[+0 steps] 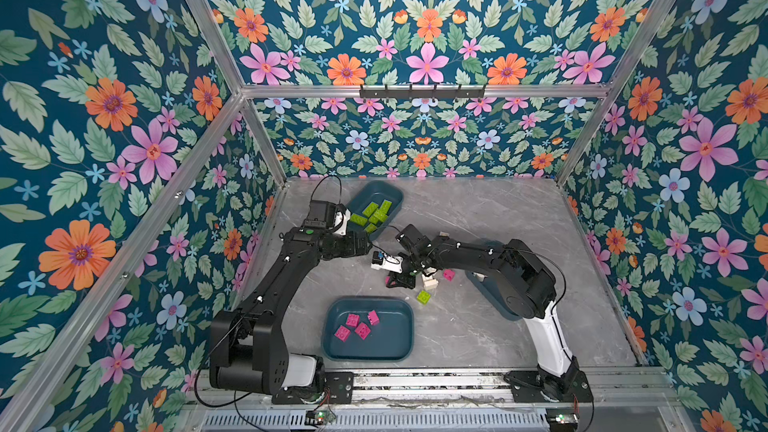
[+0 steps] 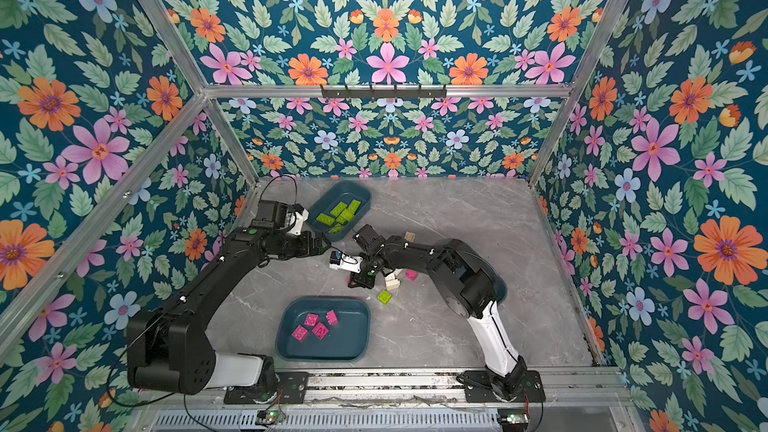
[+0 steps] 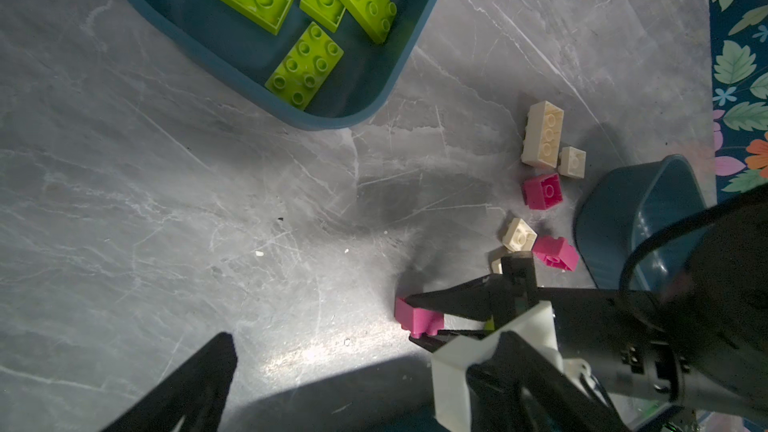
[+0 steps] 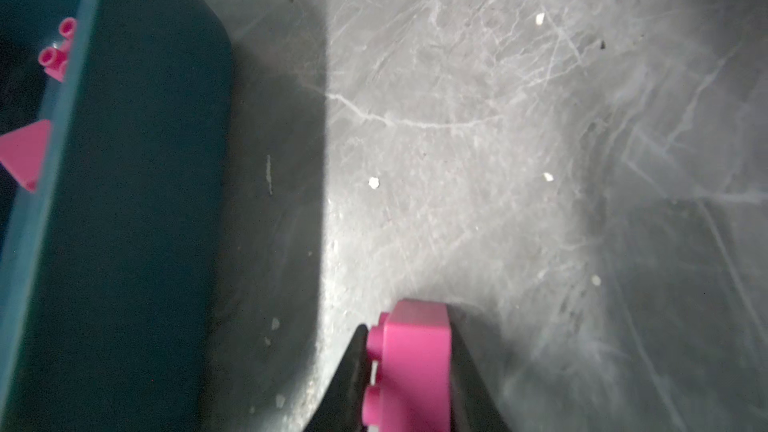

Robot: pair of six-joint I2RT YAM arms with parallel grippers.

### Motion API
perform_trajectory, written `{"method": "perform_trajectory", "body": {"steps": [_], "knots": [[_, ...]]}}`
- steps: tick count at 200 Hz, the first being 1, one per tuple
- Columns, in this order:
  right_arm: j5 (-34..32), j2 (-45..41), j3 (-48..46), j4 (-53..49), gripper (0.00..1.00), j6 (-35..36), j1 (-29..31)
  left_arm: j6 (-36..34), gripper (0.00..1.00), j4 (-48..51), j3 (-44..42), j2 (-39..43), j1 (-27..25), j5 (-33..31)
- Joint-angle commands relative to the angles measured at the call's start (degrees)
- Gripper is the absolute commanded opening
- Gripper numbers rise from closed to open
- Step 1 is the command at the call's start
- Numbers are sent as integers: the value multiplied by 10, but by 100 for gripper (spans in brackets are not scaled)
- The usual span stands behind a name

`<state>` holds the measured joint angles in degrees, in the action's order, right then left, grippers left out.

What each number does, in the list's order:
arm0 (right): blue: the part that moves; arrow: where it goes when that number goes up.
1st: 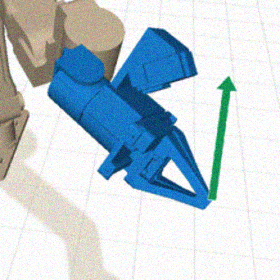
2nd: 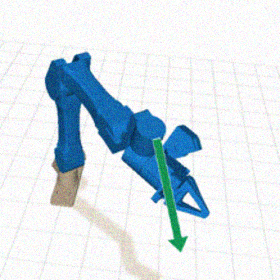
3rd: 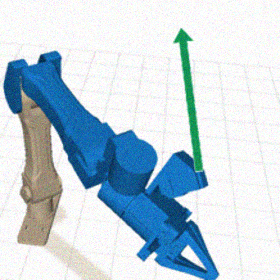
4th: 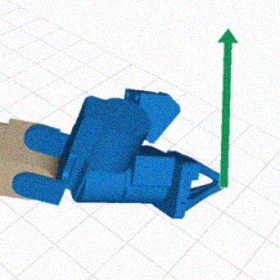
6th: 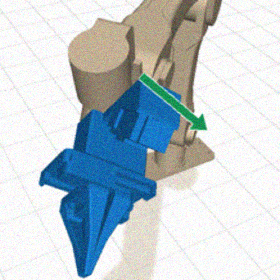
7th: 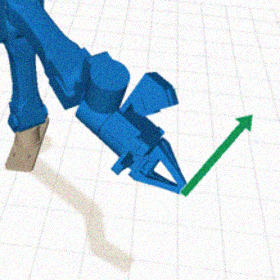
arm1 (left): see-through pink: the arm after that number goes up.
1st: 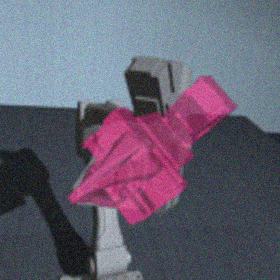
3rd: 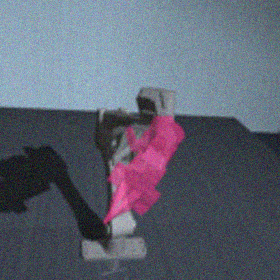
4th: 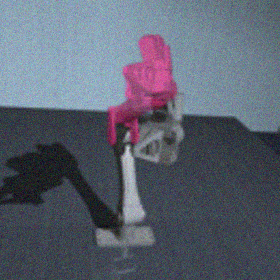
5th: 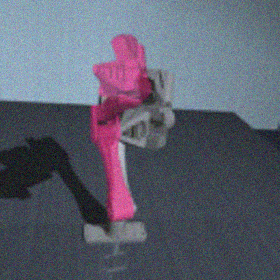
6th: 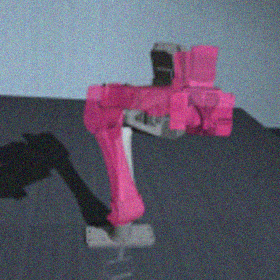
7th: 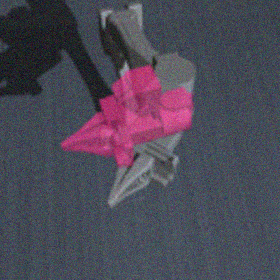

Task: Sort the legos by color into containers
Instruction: 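Carry the pink brick with the right gripper to the nearest bin and release, then move the right gripper back over the white bricks in the pile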

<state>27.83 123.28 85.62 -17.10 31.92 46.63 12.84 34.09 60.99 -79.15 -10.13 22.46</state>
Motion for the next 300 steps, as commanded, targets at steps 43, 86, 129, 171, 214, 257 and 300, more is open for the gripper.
{"method": "perform_trajectory", "body": {"steps": [43, 86, 129, 171, 214, 257, 300], "knots": [[47, -125, -47, 10, 19, -24, -11, -11, 100, 7, 3, 7, 2, 1], [77, -213, -105, 9, 20, -14, 33, -9, 100, 8, 4, 9, 2, 2], [63, -220, -140, 38, 22, -25, 117, -3, 100, 6, 3, 13, 3, 4], [33, -161, -120, 45, 31, -17, 161, 2, 100, 3, 3, 14, 4, 7], [2, -168, -117, 43, 58, -21, 159, 7, 100, -5, -4, 17, 4, 10], [12, -276, -160, -23, 62, -45, 104, 7, 100, -4, -2, 19, 4, 14], [16, -385, -199, -121, 64, -56, -22, 11, 100, -13, -8, 19, 4, 21]]}}
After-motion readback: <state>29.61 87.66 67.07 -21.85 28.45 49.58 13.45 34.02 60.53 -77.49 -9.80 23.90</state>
